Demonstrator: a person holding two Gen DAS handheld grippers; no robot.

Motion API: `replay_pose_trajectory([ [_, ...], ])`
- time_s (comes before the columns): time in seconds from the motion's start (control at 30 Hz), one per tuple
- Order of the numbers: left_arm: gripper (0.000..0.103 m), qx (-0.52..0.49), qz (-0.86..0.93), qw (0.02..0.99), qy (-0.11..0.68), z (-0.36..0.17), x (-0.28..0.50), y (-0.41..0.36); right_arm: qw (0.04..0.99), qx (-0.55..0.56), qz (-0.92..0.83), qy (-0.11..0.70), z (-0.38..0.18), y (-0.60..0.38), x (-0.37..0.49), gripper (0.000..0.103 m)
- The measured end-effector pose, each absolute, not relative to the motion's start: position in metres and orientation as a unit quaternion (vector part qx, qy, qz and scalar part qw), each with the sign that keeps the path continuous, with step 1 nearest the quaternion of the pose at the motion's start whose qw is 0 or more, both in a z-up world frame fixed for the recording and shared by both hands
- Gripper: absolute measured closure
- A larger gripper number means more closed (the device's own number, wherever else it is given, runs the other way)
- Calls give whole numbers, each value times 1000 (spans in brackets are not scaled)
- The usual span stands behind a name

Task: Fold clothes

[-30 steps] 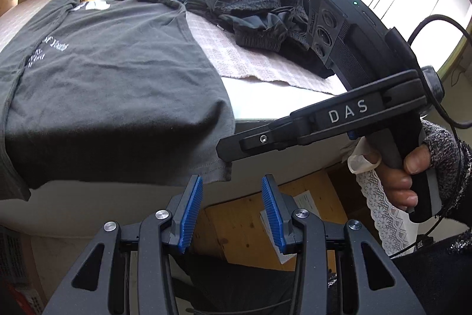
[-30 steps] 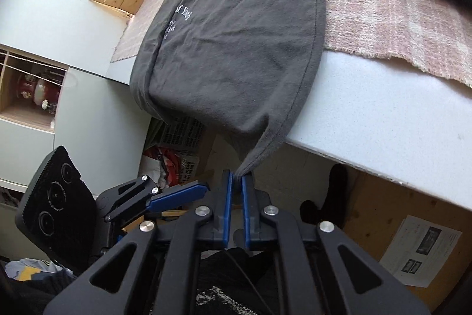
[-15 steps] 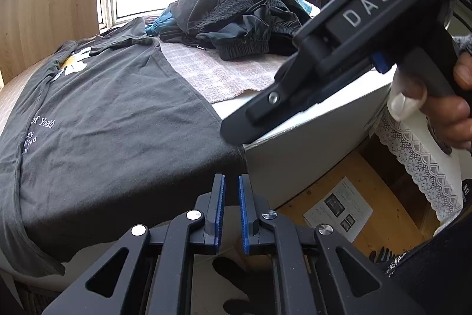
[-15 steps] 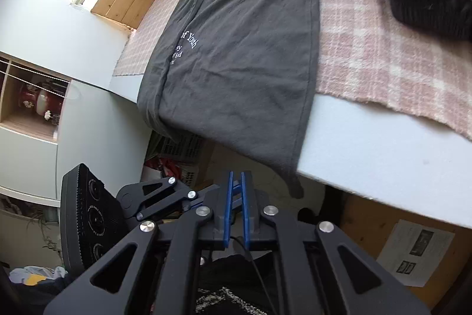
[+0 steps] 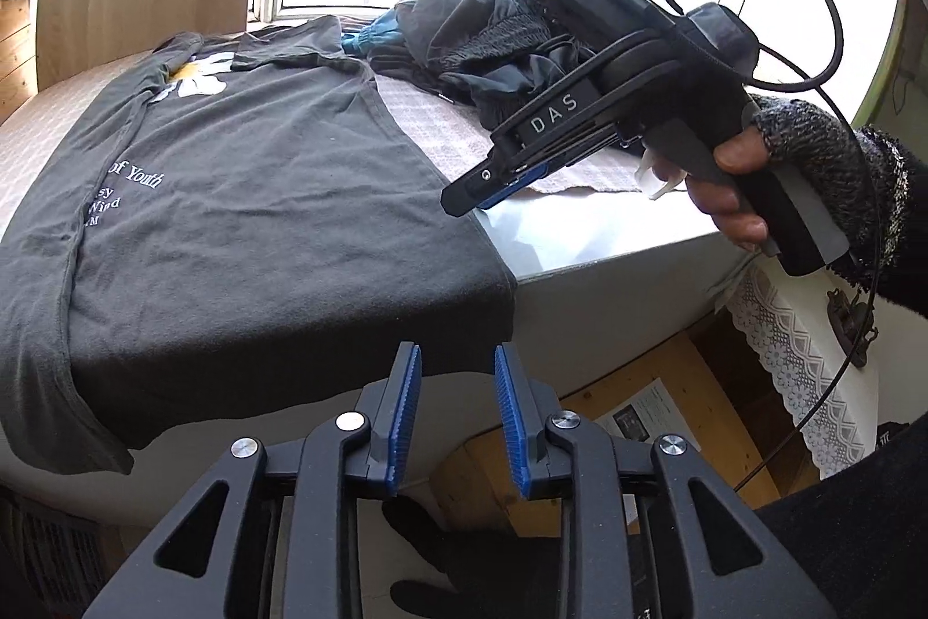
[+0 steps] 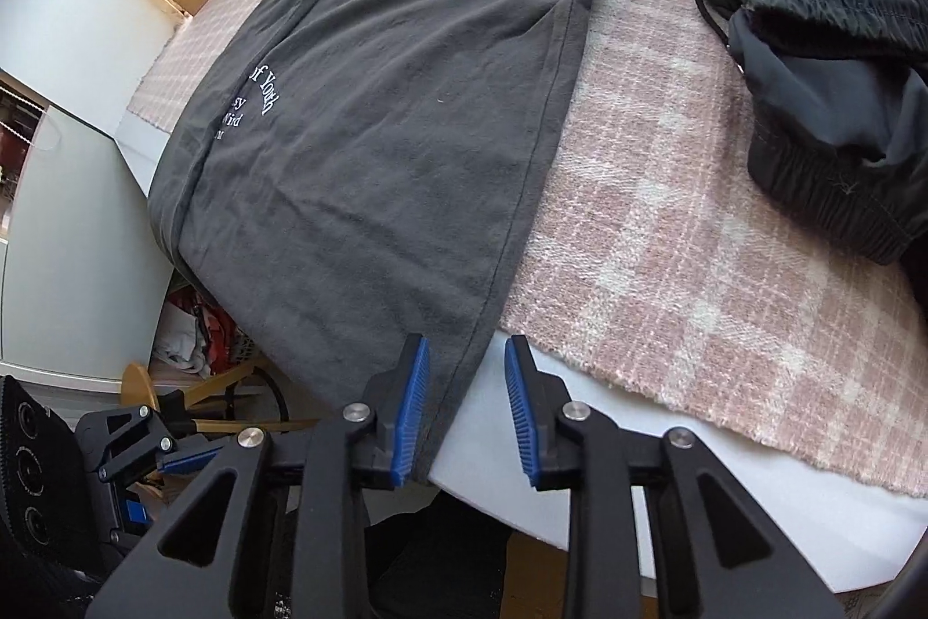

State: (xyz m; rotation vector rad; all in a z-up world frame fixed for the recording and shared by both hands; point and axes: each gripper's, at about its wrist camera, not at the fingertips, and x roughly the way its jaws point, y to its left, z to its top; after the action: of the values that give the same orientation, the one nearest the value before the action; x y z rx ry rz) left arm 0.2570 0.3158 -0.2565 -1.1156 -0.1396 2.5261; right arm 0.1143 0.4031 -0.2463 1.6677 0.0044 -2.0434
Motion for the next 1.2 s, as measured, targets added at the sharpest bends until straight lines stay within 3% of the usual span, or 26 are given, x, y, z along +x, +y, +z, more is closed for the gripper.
replay_pose_trajectory([
  [0.07,72,-395,899,180,-55,-258,255,314,261,615,-744,6,-247,399,116,100],
  [0.17,64,-392,901,171,-71,-258,250,314,275,620,-733,-44,-240,402,111,100],
  [0.23,51,-389,902,167,-85,-256,245,316,286,621,-724,-92,-233,406,107,100],
  [0.37,51,-371,909,167,-90,-246,231,328,298,617,-714,-140,-219,404,102,100],
  [0.6,50,-375,916,132,-50,-244,199,358,304,617,-710,-151,-210,391,99,100],
  [0.7,58,-380,915,129,-48,-249,190,358,299,619,-710,-155,-210,393,98,100],
  [0.73,78,-381,914,133,-47,-250,190,356,298,619,-709,-157,-210,396,97,100],
  [0.8,98,-384,911,144,-47,-250,190,349,301,620,-707,-159,-210,399,96,100],
  [1.0,99,-379,905,153,-118,-234,196,311,306,610,-716,-145,-192,411,69,97],
  [1.07,99,-376,904,152,-138,-227,199,299,293,595,-733,-149,-178,422,42,92],
  [1.2,99,-372,902,148,-160,-217,197,282,253,568,-771,-138,-157,438,-35,72],
])
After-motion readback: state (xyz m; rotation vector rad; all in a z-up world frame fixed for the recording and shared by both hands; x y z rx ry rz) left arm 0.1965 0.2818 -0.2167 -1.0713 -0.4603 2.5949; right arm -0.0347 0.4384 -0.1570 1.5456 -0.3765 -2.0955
